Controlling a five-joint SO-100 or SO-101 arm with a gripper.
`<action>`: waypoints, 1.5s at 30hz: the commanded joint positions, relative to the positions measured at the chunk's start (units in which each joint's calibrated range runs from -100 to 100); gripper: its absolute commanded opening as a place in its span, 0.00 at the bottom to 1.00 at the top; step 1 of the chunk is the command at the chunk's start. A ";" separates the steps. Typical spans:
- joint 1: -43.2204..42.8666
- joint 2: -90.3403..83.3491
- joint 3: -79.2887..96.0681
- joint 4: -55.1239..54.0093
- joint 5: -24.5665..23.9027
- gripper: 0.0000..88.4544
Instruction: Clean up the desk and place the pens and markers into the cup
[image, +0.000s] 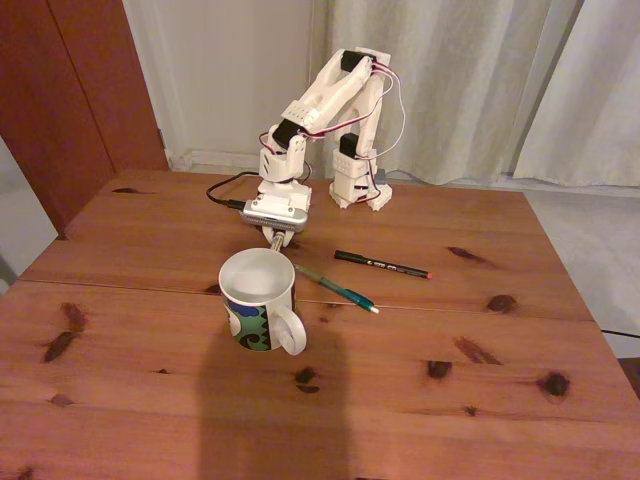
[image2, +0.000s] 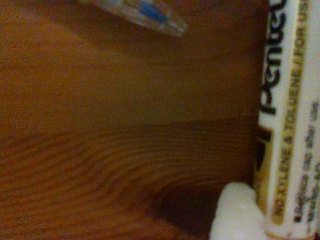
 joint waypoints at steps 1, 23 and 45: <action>-0.02 -1.95 -3.18 -0.20 0.10 0.01; -7.17 -16.68 -16.08 0.40 -2.73 0.01; -12.48 -16.68 -36.82 0.40 -12.00 0.01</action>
